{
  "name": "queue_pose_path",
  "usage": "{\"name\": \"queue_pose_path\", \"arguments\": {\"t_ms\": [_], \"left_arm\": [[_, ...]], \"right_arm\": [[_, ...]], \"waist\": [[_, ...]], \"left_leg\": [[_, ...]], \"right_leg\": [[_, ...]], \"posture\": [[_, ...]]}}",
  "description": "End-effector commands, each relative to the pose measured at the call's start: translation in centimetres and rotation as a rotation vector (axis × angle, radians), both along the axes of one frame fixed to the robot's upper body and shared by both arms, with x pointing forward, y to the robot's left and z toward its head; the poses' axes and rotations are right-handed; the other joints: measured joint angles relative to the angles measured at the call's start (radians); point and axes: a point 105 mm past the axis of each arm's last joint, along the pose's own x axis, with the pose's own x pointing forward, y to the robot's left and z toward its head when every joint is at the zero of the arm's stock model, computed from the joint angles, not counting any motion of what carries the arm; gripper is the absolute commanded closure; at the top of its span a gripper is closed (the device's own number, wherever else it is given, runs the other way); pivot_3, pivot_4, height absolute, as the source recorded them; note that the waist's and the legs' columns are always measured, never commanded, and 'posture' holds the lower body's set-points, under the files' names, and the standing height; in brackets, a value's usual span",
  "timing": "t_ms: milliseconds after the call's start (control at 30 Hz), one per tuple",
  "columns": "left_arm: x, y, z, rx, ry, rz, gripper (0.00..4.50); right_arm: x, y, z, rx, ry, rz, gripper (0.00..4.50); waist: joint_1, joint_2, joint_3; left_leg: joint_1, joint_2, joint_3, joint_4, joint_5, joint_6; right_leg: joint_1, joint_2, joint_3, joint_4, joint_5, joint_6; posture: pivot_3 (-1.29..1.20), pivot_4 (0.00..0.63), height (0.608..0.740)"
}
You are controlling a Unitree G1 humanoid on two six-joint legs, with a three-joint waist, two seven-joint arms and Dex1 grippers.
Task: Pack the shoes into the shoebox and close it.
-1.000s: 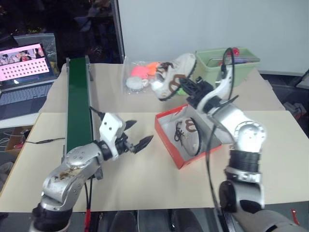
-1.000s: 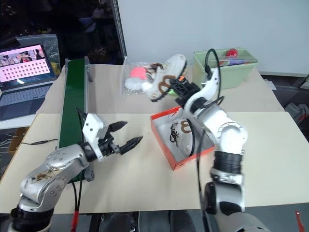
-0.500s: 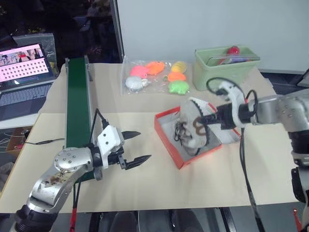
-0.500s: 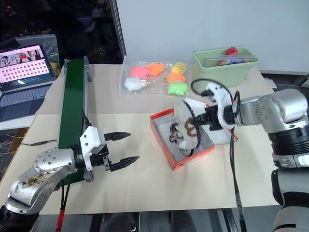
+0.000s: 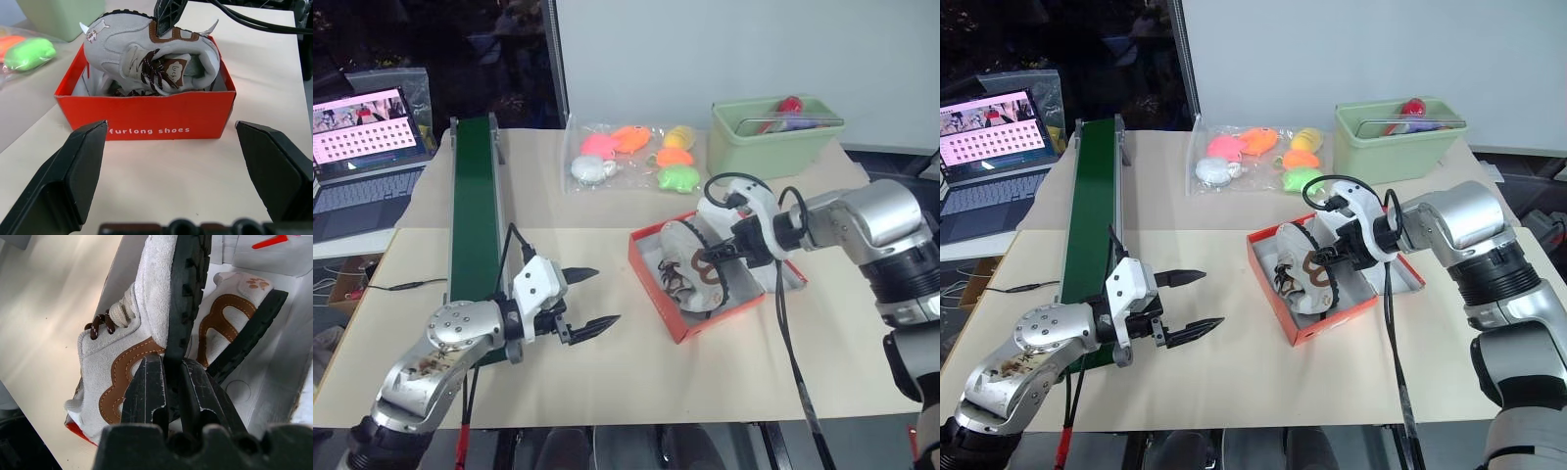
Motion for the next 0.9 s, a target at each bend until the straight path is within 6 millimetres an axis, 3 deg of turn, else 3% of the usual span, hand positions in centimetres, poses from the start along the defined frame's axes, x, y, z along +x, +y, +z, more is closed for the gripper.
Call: {"name": "queue_pose_path", "arguments": {"t_ms": [33, 200, 533, 900], "left_arm": [[-0.3, -0.2, 0.8, -0.005, -0.043, 0.001, 0.02], [-0.6, -0.6, 0.7, -0.013, -0.043, 0.002, 0.02], [-0.4, -0.8, 0.6, -0.024, -0.042, -0.001, 0.02], [-0.2, -0.9, 0.7, -0.028, -0.042, -0.014, 0.02]], "right_arm": [[0.3, -0.3, 0.2, -0.044, -0.016, 0.006, 4.45], [0.4, -0.3, -0.7, -0.082, -0.017, 0.029, 4.45], [1.4, -3.0, 2.6, -0.098, -0.105, -0.028, 4.45], [1.0, -3.0, 5.4, -0.021, -0.124, -0.025, 4.45]], "waist": [[0.0, 0.0, 0.0], [0.0, 0.0, 0.0], [0.001, 0.0, 0.0], [-0.001, 0.0, 0.0]], "left_leg": [[0.0, 0.0, 0.0, 0.0, 0.0, 0.0], [0.0, 0.0, 0.0, 0.0, 0.0, 0.0], [0.001, 0.0, 0.0, 0.001, 0.0, 0.0], [0.0, 0.0, 0.0, 0.001, 0.0, 0.0]], "right_leg": [[0.0, 0.0, 0.0, 0.0, 0.0, 0.0], [0.0, 0.0, 0.0, 0.0, 0.0, 0.0], [0.0, 0.0, 0.0, 0.001, 0.0, 0.0], [-0.001, 0.0, 0.0, 0.001, 0.0, 0.0]], "posture": [[0.0, 0.15, 0.729], [0.0, 0.15, 0.729], [0.0, 0.15, 0.729], [0.0, 0.15, 0.729]]}}
